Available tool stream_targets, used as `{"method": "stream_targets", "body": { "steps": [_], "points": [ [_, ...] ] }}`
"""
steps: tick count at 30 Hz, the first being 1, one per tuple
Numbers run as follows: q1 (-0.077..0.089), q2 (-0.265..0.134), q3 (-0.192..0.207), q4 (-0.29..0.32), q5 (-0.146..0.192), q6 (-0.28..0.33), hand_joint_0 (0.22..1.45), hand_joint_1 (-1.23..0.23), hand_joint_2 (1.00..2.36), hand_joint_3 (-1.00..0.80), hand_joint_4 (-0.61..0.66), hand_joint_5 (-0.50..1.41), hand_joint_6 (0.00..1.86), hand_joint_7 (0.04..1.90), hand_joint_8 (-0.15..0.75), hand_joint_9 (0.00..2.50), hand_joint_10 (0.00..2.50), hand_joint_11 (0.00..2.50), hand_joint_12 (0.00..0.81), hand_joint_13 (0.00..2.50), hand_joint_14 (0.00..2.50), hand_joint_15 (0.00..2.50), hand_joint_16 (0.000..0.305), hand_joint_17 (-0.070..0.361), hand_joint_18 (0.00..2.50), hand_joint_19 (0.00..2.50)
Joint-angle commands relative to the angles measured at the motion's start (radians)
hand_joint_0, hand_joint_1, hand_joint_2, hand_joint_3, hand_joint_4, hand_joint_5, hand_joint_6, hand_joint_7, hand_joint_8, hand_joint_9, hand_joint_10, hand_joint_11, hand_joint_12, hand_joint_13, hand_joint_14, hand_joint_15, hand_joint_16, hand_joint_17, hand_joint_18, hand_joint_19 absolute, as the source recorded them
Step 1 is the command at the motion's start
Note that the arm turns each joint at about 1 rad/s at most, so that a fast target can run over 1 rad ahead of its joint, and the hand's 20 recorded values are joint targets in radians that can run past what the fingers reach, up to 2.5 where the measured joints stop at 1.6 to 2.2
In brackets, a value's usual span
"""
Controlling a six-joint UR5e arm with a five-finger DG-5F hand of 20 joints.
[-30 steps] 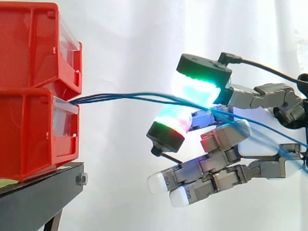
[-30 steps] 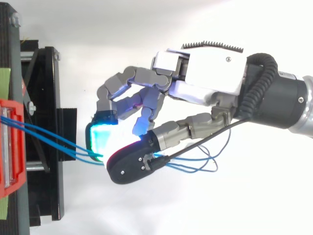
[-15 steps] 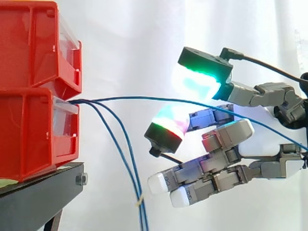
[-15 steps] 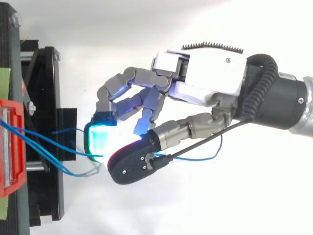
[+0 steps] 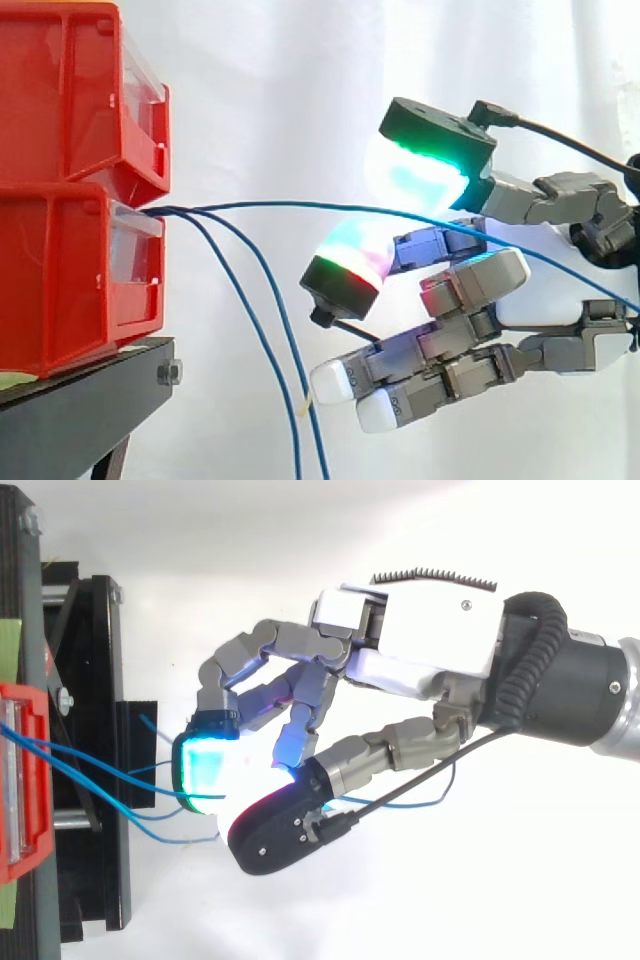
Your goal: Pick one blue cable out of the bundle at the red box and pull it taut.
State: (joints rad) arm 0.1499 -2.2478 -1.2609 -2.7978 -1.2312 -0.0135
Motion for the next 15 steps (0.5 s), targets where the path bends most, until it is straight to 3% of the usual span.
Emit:
{"method": "stream_targets", "body": {
  "steps": [1,8,15],
  "points": [
    [0.0,0.0,0.0,0.0,0.001,0.0,0.49,-0.81,1.0,-0.5,0.1,-0.16,0.89,0.97,0.357,1.5,0.0,1.53,0.372,0.74,0.02,0.34,0.06,0.135,0.64,0.3],
    [0.0,-0.001,0.0,0.0,0.001,-0.002,0.55,-0.87,1.0,-0.5,0.09,-0.16,0.9,1.01,0.319,1.49,0.0,1.59,0.355,0.77,0.02,0.36,0.057,0.127,0.64,0.3],
    [0.0,0.0,0.0,0.0,0.001,-0.003,0.63,-0.82,1.0,-0.46,0.07,-0.15,0.91,1.01,0.308,1.5,0.0,1.61,0.348,0.79,0.02,0.39,0.055,0.123,0.64,0.3]
  ]
}}
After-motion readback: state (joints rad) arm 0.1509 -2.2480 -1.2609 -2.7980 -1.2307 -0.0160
